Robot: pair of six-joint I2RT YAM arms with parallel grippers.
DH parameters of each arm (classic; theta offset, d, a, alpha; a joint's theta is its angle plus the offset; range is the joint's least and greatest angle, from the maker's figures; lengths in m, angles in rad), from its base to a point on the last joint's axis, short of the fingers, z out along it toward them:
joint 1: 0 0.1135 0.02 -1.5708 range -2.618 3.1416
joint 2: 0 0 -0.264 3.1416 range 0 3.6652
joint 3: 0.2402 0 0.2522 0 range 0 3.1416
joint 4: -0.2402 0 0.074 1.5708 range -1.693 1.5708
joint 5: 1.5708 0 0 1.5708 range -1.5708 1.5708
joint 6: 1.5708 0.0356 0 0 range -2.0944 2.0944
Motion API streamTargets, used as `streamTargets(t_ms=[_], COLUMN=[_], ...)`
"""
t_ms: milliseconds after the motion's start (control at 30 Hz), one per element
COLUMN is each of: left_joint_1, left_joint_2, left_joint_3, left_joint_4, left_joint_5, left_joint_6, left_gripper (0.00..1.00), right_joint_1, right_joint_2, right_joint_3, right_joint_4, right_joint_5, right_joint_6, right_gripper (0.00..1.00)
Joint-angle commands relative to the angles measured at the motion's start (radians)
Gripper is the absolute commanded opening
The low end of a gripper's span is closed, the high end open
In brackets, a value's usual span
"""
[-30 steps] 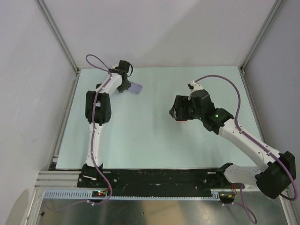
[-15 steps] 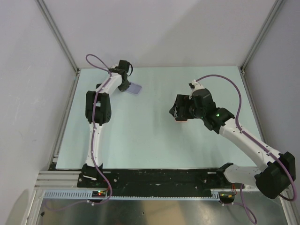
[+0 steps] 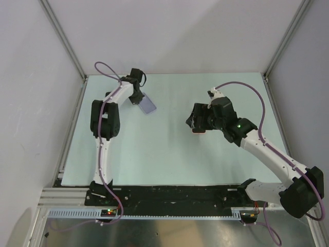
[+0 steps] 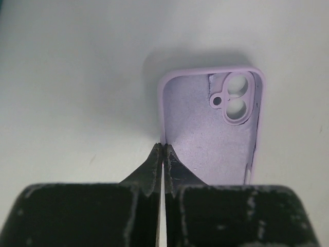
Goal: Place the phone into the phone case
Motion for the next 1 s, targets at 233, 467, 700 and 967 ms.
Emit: streamTargets(t_ms=[233, 467, 700, 967], left_joint_1=[-0.093, -0.183, -0.278, -0.351], left_joint_2=[-0.376, -0.556, -0.707, -0.789], left_joint_3=[-0.427, -0.664, -0.899, -1.013], left_joint_4=[0.085, 0.150, 0.238, 0.294], left_joint_5=[0.022, 0.021, 0.008, 0.026], left_joint_6=[-0.090, -0.195, -0.343, -0.388], left_gripper=[0.00, 0.00, 0.00, 0.00], right_joint_1=[-0.025, -0.032, -0.035, -0.036], right_joint_2=[-0.012, -0.009, -0.021, -0.023], right_joint_3=[-0.020, -0.030, -0.037, -0.045], right_joint_4=[0.042, 0.044, 0.046, 0.051], right_joint_5=[0.015, 0.013, 0.009, 0.001], right_joint_6=[-0.001, 0.000, 0.002, 0.004], right_gripper=[0.92, 0.92, 0.92, 0.92])
